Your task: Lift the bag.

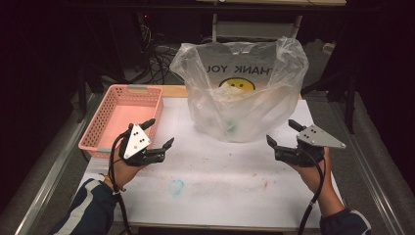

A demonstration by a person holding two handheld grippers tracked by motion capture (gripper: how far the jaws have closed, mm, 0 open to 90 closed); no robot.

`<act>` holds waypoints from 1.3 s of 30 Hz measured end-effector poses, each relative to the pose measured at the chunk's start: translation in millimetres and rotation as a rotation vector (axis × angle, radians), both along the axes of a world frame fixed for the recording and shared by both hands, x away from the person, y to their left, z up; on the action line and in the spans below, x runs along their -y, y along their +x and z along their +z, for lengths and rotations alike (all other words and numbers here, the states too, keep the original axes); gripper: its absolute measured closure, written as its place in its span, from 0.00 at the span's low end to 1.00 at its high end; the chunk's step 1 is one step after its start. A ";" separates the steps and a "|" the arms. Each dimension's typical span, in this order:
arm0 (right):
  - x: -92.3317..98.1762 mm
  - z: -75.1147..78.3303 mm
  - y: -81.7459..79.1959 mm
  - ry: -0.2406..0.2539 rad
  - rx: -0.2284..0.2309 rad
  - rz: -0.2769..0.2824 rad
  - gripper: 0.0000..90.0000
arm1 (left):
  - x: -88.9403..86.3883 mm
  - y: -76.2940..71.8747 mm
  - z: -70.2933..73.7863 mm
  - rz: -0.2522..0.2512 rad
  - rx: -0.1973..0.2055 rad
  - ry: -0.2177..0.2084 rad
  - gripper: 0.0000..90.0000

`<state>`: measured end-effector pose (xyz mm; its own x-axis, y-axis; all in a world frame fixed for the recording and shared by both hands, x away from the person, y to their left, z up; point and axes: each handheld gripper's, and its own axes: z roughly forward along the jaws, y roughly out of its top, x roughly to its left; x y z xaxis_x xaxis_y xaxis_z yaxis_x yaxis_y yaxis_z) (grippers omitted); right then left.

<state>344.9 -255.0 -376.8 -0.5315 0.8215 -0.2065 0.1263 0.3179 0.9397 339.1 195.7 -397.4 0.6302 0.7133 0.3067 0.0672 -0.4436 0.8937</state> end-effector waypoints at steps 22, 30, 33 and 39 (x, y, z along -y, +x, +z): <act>-1.1 -33.9 -33.9 -0.066 -0.003 0.055 0.19 | -12.1 -27.2 -28.0 -0.005 -0.001 0.061 0.21; 4.5 -47.4 -40.3 -0.066 -0.023 0.053 0.19 | -19.6 -34.3 -40.4 -0.001 -0.018 0.077 0.21; 6.4 -51.9 -44.1 -0.069 -0.031 0.049 0.19 | -22.9 -36.7 -44.0 -0.008 -0.033 0.080 0.21; 8.1 -61.8 -55.3 -0.073 -0.031 0.061 0.18 | -29.3 -43.4 -55.9 0.004 -0.073 0.117 0.21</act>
